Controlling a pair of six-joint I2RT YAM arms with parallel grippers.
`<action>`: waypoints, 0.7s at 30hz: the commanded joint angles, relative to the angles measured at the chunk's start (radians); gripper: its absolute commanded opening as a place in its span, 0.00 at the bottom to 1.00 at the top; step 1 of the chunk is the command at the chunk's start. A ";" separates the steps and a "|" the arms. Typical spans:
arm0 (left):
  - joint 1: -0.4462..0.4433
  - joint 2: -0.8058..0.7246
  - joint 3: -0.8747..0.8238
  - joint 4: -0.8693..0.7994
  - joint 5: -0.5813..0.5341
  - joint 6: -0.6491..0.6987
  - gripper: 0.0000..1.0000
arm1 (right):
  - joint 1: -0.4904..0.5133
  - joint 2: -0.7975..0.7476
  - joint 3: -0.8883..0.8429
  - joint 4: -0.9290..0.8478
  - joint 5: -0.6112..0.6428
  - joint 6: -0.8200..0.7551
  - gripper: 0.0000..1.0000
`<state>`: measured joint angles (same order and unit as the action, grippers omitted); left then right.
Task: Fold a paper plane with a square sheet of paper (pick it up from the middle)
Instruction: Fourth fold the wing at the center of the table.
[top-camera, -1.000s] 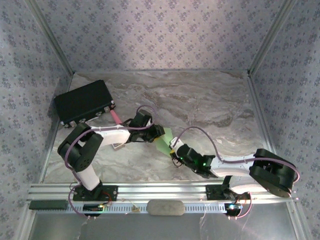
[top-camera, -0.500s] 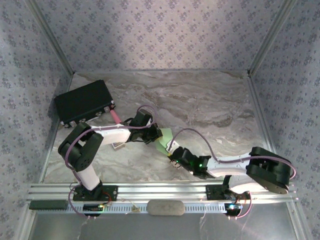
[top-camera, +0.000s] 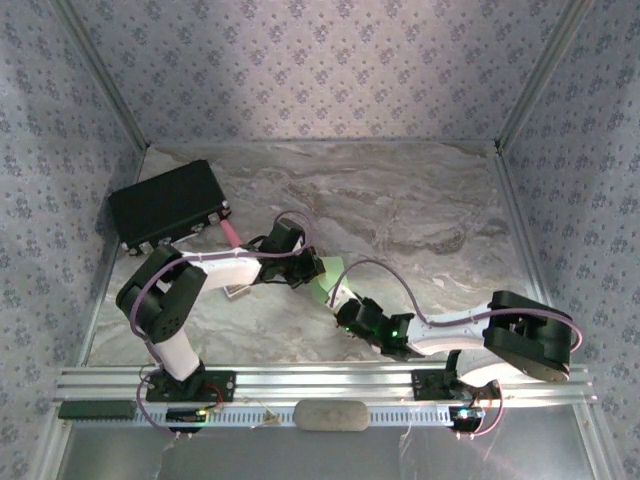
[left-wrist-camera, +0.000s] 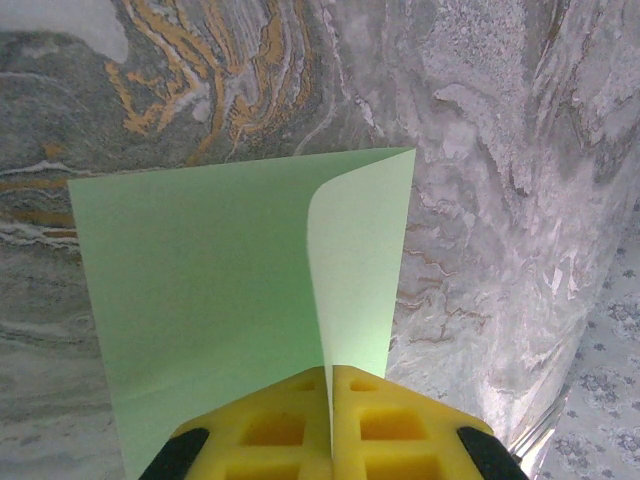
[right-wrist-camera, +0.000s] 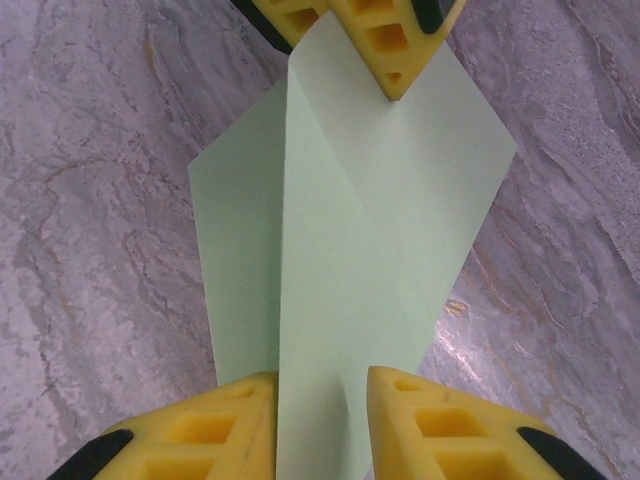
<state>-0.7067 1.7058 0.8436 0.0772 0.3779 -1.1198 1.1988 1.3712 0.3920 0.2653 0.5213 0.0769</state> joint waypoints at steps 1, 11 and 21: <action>0.007 -0.009 0.023 -0.014 0.016 0.000 0.06 | 0.007 0.007 0.018 -0.005 0.039 -0.004 0.27; 0.007 -0.005 0.026 -0.013 0.019 0.000 0.05 | 0.007 0.025 0.023 -0.014 0.037 0.009 0.27; 0.007 -0.005 0.022 -0.013 0.018 0.000 0.05 | 0.006 0.012 0.015 0.005 0.036 0.016 0.25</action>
<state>-0.7067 1.7058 0.8440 0.0772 0.3779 -1.1198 1.1988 1.3949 0.3920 0.2653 0.5362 0.0788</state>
